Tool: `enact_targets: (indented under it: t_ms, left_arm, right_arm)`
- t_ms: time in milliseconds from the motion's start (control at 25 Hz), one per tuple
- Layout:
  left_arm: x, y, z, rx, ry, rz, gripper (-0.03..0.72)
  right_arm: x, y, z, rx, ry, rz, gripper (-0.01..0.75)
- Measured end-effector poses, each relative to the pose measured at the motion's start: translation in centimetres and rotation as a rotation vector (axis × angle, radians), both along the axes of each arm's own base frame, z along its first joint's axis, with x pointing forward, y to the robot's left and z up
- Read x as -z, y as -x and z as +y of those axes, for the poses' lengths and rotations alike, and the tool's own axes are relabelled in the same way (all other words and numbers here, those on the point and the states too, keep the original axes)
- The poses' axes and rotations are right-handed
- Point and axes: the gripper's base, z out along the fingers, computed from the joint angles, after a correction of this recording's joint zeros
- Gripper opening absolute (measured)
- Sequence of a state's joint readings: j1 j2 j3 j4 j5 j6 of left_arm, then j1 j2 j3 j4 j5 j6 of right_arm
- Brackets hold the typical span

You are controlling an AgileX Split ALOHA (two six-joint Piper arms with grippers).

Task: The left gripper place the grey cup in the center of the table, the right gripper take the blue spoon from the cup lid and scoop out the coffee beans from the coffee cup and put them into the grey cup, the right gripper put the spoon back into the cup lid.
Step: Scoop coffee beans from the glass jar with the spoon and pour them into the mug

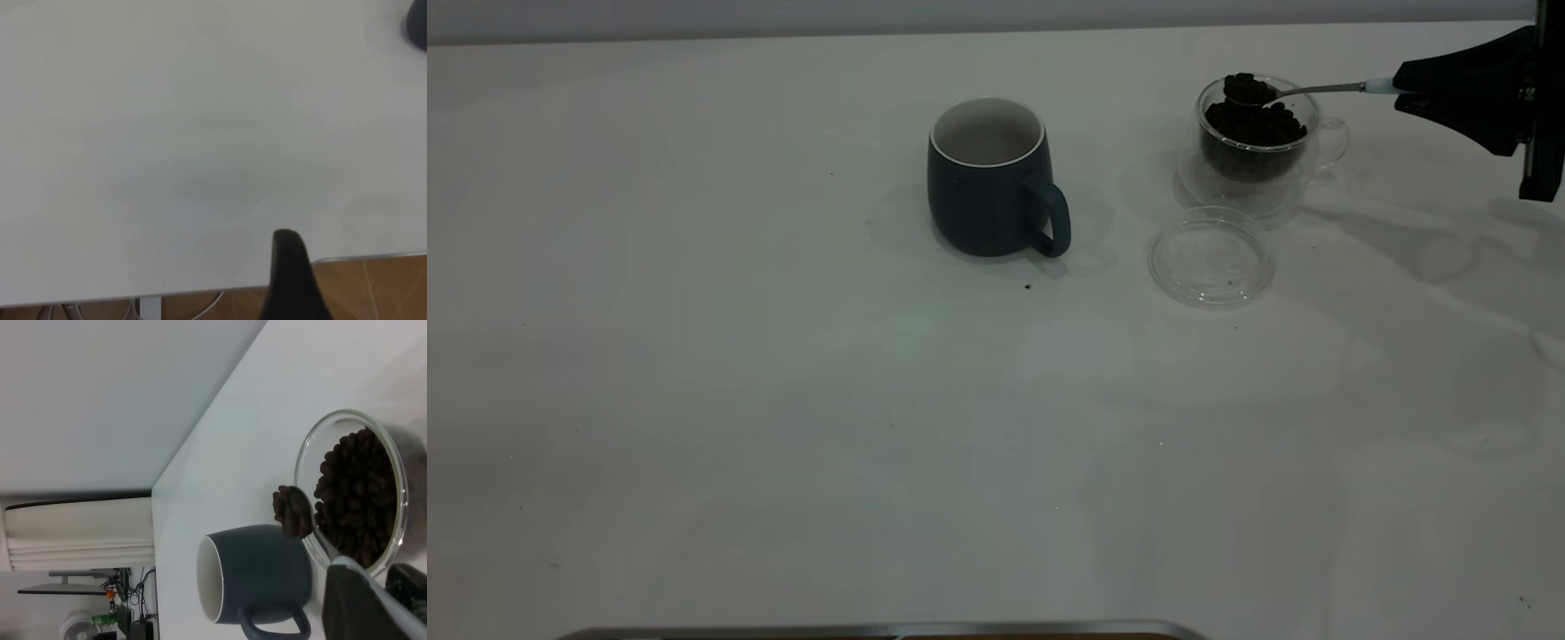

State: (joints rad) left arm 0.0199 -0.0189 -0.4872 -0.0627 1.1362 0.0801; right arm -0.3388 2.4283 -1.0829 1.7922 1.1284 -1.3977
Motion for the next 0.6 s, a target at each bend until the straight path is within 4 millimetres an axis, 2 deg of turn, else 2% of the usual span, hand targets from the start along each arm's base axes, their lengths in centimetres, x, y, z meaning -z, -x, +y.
enact_targets:
  t_ms: [600]
  left_arm:
    - [0.0,0.0,0.0,0.0,0.0,0.0,0.567]
  right_arm:
    - [0.0,-0.2,1.7,-0.044,-0.005,0.0,0.103]
